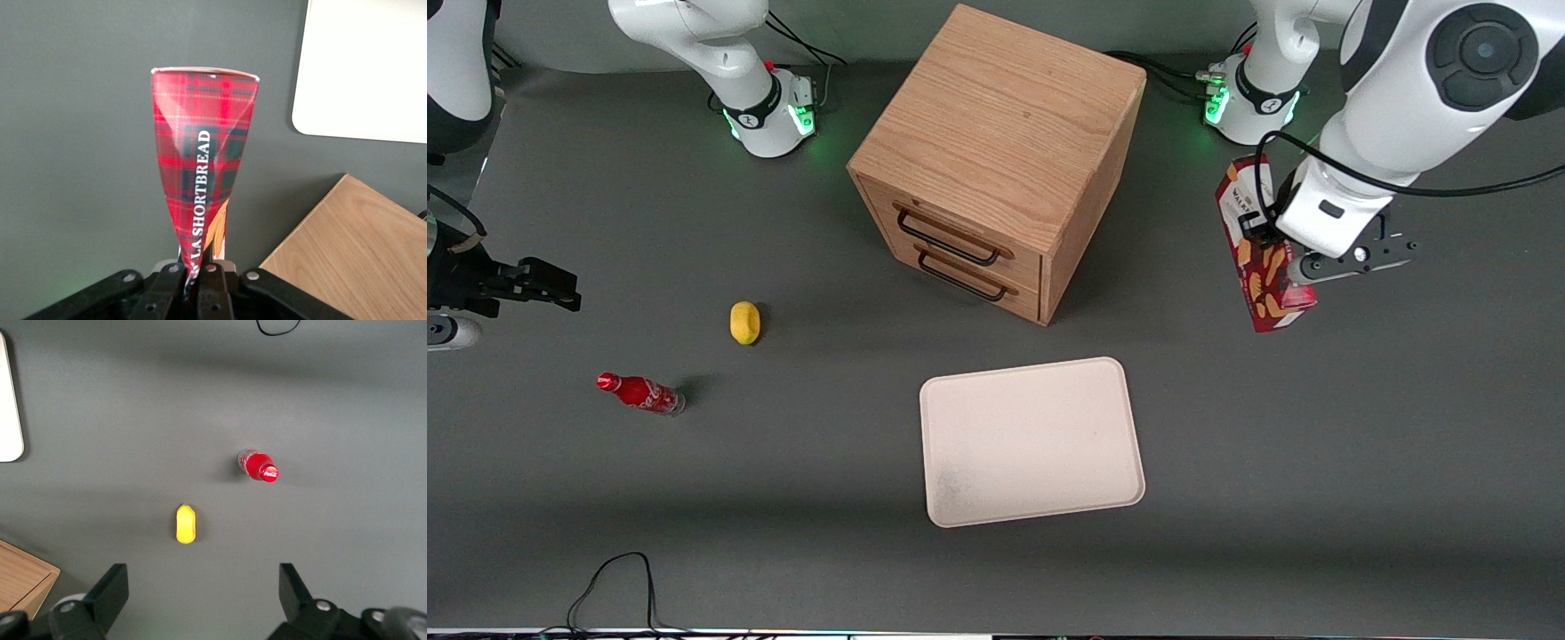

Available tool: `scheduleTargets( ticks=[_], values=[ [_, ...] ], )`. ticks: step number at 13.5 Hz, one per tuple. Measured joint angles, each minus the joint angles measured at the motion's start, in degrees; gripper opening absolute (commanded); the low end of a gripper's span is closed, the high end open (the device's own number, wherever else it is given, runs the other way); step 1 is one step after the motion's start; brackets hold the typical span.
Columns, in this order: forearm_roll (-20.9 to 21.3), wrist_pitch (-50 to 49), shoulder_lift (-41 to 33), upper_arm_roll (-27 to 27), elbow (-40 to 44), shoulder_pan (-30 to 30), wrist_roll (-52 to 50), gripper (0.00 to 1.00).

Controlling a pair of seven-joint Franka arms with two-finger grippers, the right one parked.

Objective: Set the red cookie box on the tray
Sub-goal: 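Lift the box with the left gripper and carry it over the tray, then lower the box onto the tray and open the left gripper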

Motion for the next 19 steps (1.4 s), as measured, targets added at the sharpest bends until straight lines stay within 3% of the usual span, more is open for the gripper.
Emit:
scheduleTargets(
  ticks=[6,11,14,19],
  values=[
    [-1.1,0.1,9.3,-0.6,9.8,-0.2,-0.2,0.00],
    [-2.8,0.2,27.6,-6.3,29.2,-1.4,-11.1,0.00],
    [-2.7,2.2,38.5,-6.9,40.5,-5.1,-16.3,0.00],
    [-0.2,9.4,47.4,-6.9,44.3,-6.6,-16.9,0.00]
  ],
)
